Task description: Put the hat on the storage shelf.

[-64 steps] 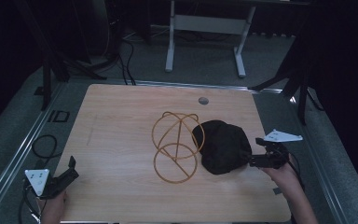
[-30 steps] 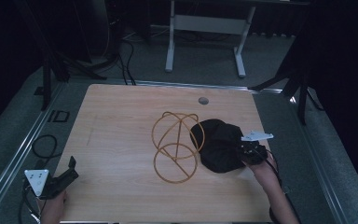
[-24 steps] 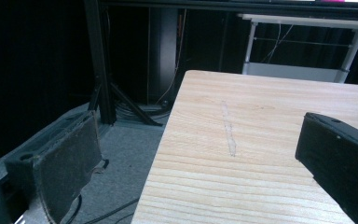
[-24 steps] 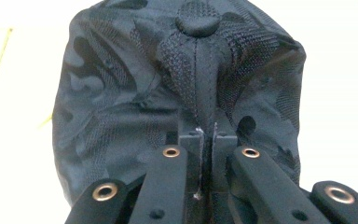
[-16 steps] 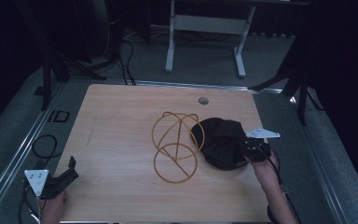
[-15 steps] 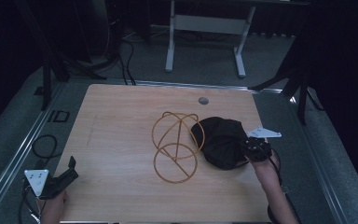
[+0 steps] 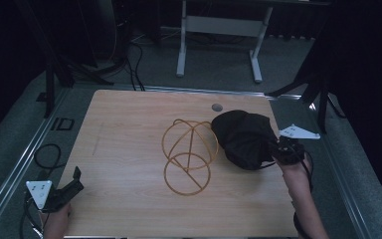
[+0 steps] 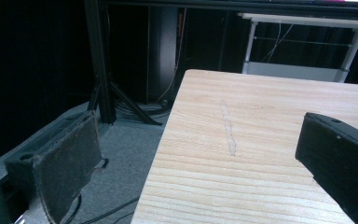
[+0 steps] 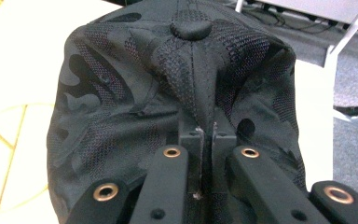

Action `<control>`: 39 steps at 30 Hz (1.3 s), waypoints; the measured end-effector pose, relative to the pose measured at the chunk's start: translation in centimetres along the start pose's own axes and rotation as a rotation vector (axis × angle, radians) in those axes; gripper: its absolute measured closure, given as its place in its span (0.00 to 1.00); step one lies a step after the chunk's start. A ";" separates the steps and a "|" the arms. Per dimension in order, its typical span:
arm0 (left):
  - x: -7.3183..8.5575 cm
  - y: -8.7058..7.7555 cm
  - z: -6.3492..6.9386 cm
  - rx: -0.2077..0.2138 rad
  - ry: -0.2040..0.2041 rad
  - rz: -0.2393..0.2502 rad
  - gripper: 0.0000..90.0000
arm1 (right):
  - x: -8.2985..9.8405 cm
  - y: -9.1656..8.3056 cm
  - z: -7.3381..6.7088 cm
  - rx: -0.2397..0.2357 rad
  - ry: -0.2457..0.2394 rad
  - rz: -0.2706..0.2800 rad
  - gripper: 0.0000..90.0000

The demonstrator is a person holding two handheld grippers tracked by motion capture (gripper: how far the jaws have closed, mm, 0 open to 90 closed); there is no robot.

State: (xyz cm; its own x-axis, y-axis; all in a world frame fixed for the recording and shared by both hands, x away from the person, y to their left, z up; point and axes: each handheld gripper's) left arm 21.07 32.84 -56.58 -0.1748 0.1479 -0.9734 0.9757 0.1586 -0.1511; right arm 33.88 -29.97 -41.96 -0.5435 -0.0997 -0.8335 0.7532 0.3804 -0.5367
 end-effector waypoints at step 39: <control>0.0 0.0 0.0 0.004 -0.003 -0.001 0.01 | -9.8 -7.9 -6.4 -0.164 -0.053 0.256 0.97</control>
State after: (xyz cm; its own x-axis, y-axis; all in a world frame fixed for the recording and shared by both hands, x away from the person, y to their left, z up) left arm 21.08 32.86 -56.57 -0.1752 0.1454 -0.9737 0.9760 0.1552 -0.1525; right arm 30.86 -26.09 -28.73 -0.3198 -0.0279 -0.9471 0.7913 0.5419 -0.2832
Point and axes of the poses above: each handheld gripper's, and its own axes: y roughly forward along the jaws, x roughly out of its underside, z roughly to its right, and after that the axes turned 13 degrees about y, right-handed
